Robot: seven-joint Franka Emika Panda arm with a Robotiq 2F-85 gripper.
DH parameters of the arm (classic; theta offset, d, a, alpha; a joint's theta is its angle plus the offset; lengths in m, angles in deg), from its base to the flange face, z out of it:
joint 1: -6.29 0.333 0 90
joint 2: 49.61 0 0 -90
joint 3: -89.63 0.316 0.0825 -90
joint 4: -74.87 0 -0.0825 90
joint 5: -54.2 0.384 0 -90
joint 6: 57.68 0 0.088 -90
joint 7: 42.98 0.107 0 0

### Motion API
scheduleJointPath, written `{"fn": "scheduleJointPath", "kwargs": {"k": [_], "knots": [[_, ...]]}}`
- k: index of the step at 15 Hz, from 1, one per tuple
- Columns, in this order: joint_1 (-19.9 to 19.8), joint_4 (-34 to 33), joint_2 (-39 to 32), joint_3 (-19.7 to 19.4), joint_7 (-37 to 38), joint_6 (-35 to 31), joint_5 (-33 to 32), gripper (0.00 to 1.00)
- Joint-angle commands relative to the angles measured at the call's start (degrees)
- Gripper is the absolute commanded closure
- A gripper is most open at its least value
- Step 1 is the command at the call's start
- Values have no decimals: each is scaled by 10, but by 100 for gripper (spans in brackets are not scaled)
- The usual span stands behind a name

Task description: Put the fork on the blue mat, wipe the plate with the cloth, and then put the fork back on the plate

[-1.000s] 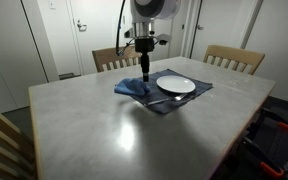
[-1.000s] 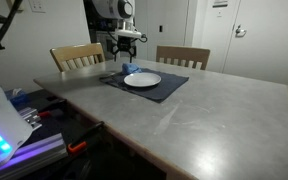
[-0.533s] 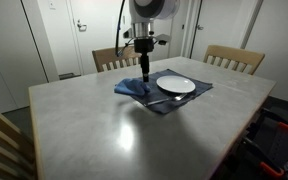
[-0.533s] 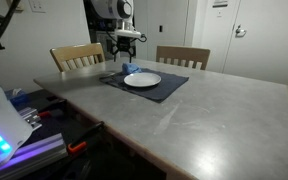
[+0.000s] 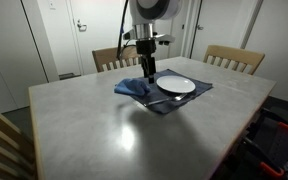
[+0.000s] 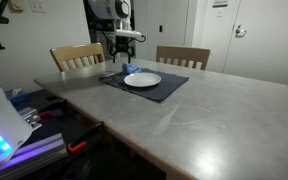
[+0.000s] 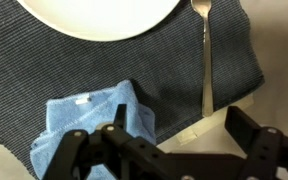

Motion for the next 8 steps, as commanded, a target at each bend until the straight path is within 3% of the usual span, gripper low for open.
{"fn": "scheduleJointPath", "kwargs": {"k": [1,8], "knots": [[4,49,36,-13,-19,-10,-25,0],[2,105,59,-24,-17,-21,-47,0]]}}
